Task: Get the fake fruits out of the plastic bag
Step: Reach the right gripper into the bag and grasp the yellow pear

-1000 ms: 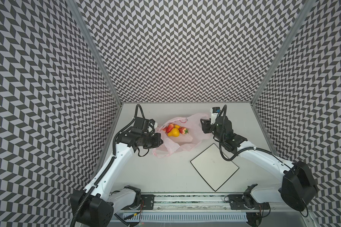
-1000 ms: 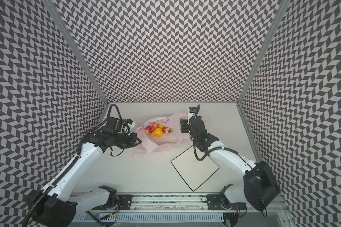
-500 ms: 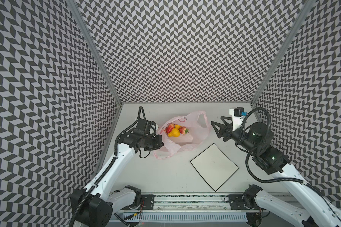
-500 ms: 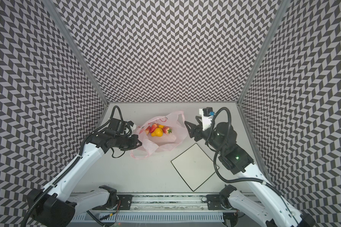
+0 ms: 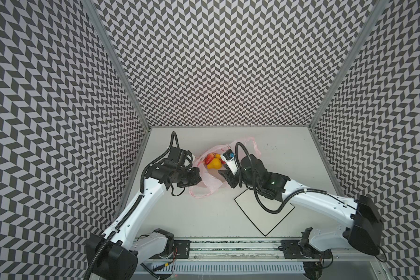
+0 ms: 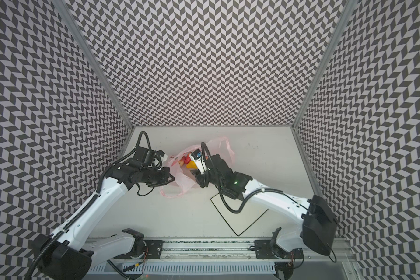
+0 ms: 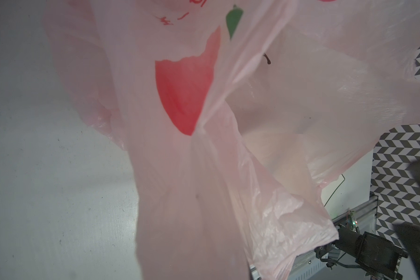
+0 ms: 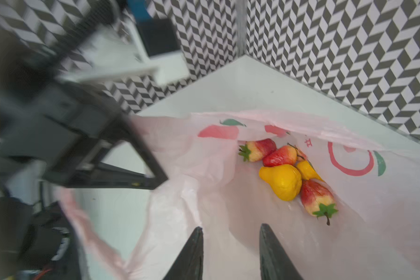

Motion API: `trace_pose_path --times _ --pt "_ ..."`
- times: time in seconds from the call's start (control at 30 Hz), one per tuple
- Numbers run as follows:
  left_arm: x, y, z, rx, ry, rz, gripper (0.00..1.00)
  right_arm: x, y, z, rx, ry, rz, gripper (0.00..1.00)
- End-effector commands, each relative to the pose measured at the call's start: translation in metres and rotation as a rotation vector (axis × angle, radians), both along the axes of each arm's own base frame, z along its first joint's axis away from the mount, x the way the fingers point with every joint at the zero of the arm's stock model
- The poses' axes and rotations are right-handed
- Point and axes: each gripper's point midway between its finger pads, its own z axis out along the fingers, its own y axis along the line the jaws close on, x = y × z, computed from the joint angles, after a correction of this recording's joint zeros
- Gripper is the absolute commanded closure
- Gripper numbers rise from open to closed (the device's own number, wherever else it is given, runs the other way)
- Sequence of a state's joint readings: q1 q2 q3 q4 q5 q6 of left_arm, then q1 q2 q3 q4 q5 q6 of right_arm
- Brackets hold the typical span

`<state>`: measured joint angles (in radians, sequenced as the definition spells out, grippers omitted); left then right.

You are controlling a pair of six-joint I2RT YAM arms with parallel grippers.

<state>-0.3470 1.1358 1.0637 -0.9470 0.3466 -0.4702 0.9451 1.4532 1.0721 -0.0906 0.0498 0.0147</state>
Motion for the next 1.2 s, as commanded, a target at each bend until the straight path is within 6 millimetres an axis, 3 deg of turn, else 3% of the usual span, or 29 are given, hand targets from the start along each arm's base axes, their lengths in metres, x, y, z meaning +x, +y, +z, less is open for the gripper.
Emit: trace_pose_path --times 0.0,0.07,0.17,0.3,0.4,0.53,0.6,0.7,0.8,1.07,1.17 --pt "-0.008 0.005 0.003 0.009 0.002 0.025 1.0 0.011 0.021 0.001 -0.008 -0.079 0.021 0.64" --pt "-0.008 0.007 0.005 0.008 -0.005 0.039 1.0 -0.012 0.039 -0.035 -0.104 -0.036 0.131 0.64" --pt "-0.008 0.01 0.005 0.014 -0.006 0.061 1.0 -0.045 0.056 -0.074 -0.17 0.014 0.249 0.64" --pt "-0.005 0.016 0.005 0.042 -0.011 0.098 1.0 -0.063 0.064 -0.089 -0.121 0.047 0.286 0.63" --pt "-0.004 0.021 0.005 0.065 -0.013 0.114 1.0 -0.049 0.061 -0.07 -0.079 0.019 0.208 0.57" --pt "-0.006 0.02 0.002 0.068 0.004 0.107 1.0 -0.006 0.038 -0.034 0.06 0.032 -0.013 0.52" --pt "-0.007 0.019 0.001 0.066 0.009 0.097 1.0 0.014 0.025 -0.032 0.11 0.085 -0.106 0.52" --pt "-0.007 0.016 0.0 0.054 0.01 0.089 1.0 0.039 0.011 -0.046 0.152 0.174 -0.276 0.52" --pt "-0.006 0.012 0.001 0.031 0.007 0.083 1.0 0.057 0.013 -0.063 0.177 0.29 -0.397 0.52" --pt "-0.003 -0.003 0.004 -0.006 0.003 0.056 1.0 0.089 0.025 -0.104 0.297 0.565 -0.673 0.4" --pt "-0.003 -0.01 0.007 -0.012 0.001 0.042 1.0 0.102 0.019 -0.121 0.303 0.605 -0.8 0.34"
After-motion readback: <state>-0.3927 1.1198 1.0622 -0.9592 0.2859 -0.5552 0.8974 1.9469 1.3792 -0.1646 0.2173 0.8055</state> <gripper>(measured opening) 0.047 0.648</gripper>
